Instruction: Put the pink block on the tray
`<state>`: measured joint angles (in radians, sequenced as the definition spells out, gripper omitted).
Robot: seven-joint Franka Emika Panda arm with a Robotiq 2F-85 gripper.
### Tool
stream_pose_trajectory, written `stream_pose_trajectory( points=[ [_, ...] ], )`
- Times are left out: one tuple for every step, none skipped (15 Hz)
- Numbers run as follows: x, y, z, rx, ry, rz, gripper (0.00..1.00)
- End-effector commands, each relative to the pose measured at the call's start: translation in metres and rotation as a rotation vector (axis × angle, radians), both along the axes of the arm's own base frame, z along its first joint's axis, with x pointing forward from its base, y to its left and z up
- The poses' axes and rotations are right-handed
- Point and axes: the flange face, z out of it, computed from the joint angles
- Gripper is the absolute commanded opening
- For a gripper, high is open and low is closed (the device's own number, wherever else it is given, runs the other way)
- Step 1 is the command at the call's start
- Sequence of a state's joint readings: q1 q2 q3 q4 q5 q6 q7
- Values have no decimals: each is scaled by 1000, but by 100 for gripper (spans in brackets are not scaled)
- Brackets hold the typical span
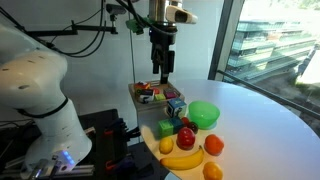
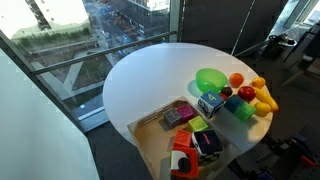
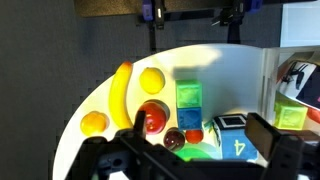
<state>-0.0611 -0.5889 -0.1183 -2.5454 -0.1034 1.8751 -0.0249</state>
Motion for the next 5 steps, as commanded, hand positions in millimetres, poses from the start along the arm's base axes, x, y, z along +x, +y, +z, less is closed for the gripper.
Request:
stream_pose_trajectory(
  points=[
    [-1, 0, 2, 0, -4, 0, 100],
    [-1, 0, 2, 0, -3, 1, 100],
    [-1, 1, 1, 0, -1, 1, 100],
    [0, 1, 0, -1, 2, 2, 100],
    [0, 1, -1, -1, 5, 2, 100]
  ],
)
